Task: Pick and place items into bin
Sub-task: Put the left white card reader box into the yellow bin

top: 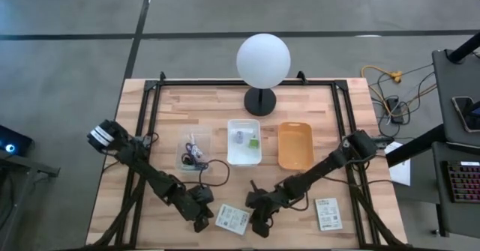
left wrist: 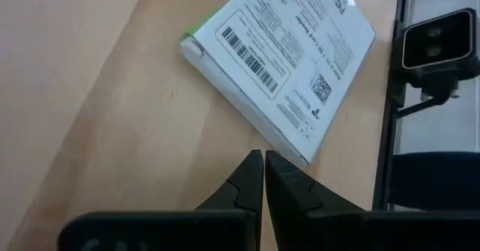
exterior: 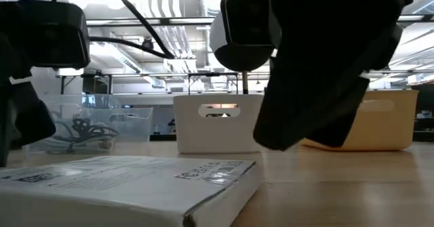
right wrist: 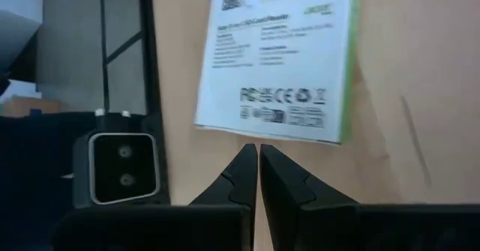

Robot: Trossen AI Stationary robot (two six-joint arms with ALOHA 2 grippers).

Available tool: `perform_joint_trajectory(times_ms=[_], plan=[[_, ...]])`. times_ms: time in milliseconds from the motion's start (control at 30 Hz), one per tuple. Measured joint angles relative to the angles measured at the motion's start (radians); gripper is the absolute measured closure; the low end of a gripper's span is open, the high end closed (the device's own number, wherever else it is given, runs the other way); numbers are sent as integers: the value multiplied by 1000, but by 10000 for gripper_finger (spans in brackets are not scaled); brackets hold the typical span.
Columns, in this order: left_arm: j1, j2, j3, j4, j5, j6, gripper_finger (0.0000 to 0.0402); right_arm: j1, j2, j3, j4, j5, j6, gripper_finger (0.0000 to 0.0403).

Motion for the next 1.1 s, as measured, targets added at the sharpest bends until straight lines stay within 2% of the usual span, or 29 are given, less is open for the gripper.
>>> perform_joint_trajectory(times_ms=[267,600,733,933,1100], plan=[[15,30,1,-1,-3,0,402,-5,-1,-4,17,12,4,394],[30,70,2,93,-3,4,402,-10,56,-5,112,33,38,394],[30,69,3,109,-3,5,402,-17,57,-6,94,33,22,394],[35,69,2,237,9,73,402,-17,54,-18,84,23,0,394],[48,55,3,259,7,108,402,-17,51,-24,62,8,-28,394]])
